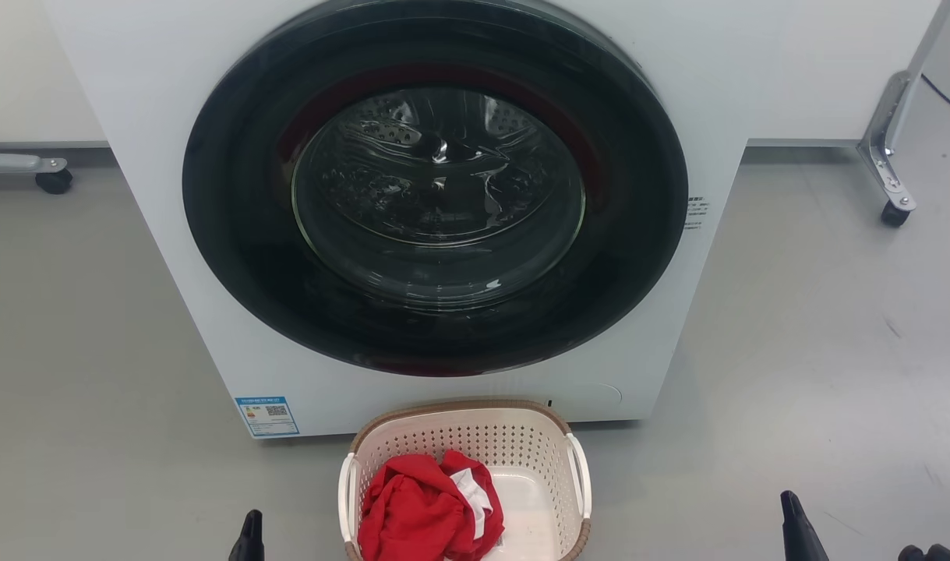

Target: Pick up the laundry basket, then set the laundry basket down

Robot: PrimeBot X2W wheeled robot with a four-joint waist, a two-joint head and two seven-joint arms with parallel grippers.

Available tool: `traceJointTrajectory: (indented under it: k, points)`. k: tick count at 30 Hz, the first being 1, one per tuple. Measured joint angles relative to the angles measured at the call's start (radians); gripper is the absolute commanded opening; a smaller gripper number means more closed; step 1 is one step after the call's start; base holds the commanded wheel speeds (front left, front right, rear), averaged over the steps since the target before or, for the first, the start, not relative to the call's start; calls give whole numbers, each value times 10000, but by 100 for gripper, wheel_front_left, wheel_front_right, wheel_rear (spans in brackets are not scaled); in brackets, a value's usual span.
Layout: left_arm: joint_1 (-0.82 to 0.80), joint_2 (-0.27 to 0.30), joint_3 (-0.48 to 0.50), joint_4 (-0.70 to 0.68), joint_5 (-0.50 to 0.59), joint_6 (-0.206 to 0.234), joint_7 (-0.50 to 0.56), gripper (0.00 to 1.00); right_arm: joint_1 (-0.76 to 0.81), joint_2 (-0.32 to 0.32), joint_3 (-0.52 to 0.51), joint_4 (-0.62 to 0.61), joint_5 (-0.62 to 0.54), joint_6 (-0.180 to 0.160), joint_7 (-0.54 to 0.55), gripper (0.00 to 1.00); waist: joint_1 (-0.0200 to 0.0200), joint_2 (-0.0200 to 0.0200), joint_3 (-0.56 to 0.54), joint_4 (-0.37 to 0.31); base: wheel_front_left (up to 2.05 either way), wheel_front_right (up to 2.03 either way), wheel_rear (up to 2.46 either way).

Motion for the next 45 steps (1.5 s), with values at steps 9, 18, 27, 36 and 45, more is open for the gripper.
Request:
traceJointTrajectory:
  k: [9,18,27,36,45]
  points:
    - [-171,-50,334,121,-1118,-251,337,0,-123,25,-380,161,1187,201,349,0,0,0,-11,-2,0,0,0]
    - [-366,-73,658,245,-2140,-441,635,0,-298,67,-763,284,2362,464,621,0,0,0,-23,-4,0,0,0]
    - [-555,-105,984,357,-3229,-694,965,0,-495,98,-1143,443,3524,685,966,0,0,0,-34,-5,0,0,0]
    - [-771,-146,1312,483,-4341,-884,1300,0,-704,127,-1521,554,4690,905,1281,0,0,0,-46,-7,0,0,0]
    - [-965,-194,1645,594,-5455,-1149,1599,0,-836,153,-1904,723,5881,1154,1588,0,0,0,-57,-10,0,0,0]
